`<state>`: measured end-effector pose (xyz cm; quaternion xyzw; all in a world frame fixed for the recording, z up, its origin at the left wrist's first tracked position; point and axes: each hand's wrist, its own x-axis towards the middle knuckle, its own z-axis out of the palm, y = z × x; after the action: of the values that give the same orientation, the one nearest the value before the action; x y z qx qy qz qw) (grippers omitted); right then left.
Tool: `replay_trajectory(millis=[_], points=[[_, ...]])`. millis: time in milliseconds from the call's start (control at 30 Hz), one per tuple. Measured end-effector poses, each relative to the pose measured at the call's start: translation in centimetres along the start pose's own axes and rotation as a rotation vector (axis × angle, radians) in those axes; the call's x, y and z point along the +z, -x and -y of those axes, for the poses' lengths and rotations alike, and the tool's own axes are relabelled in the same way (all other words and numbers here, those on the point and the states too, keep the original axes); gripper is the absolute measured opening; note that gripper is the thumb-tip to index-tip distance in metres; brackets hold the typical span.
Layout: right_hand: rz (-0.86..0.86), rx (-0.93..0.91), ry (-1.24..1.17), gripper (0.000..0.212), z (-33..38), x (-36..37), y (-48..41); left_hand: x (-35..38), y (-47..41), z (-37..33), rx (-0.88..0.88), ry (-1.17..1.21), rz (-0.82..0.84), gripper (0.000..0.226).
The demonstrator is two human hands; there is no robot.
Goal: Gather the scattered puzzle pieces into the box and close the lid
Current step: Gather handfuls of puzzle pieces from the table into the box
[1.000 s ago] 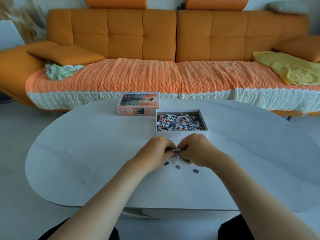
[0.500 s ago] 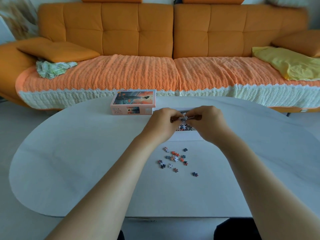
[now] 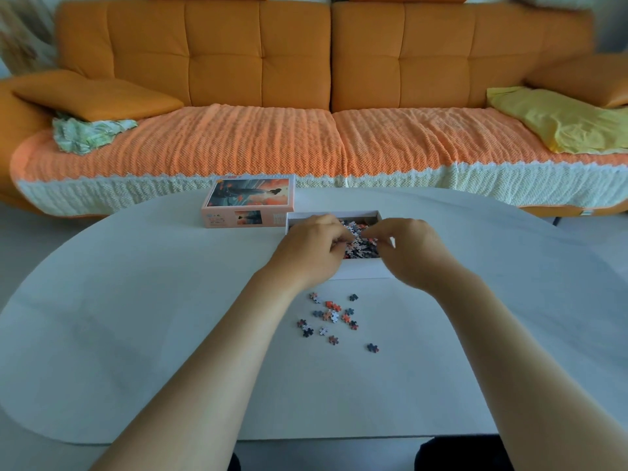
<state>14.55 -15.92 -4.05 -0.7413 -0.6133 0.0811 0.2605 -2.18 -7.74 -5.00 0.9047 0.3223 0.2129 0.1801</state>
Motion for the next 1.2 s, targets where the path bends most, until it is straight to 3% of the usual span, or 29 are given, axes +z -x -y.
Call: replay_trajectory(millis=[133, 267, 400, 467, 567, 700, 767, 967, 1133, 1200], points=[[0.118, -0.071, 0.054, 0.050, 0.0, 0.8, 1.0, -0.1, 1.5, -0.6, -0.001, -0.100, 0.166, 0.041], [0.027, -0.099, -0.006, 0.047, -0.5, 0.7, 1.6, 0.1, 2.3, -0.1, 0.056, -0.030, 0.069, 0.042], [-0.131, -0.241, -0.008, 0.038, 0.0, 0.3, 2.3, -0.5, 3.6, 0.3, 0.089, -0.009, -0.074, 0.020], [-0.061, -0.263, -0.033, 0.034, 0.5, 0.3, 2.8, -1.0, 4.6, 0.3, 0.080, -0.003, -0.065, 0.013], [0.190, -0.198, 0.056, 0.029, 1.0, 1.1, 3.8, -1.1, 6.1, 0.5, 0.030, -0.020, 0.077, 0.013], [0.388, -0.118, 0.199, 0.037, 1.2, 2.2, 4.7, -0.4, 7.8, 1.6, -0.037, -0.164, 0.247, 0.037], [0.402, -0.087, 0.168, 0.039, 1.6, 2.3, 5.0, 0.1, 8.4, 1.9, -0.043, -0.170, 0.253, 0.044], [0.374, -0.041, 0.069, 0.034, 2.3, 1.7, 6.7, 0.1, 9.7, 0.3, -0.096, 0.000, 0.227, 0.035], [0.482, 0.037, 0.034, 0.032, 1.7, 0.1, 7.9, -1.2, 10.8, 0.9, -0.184, -0.024, 0.317, 0.055], [0.468, 0.055, 0.030, 0.030, 1.6, 0.2, 8.0, -1.0, 11.0, 0.9, -0.176, -0.024, 0.305, 0.053]])
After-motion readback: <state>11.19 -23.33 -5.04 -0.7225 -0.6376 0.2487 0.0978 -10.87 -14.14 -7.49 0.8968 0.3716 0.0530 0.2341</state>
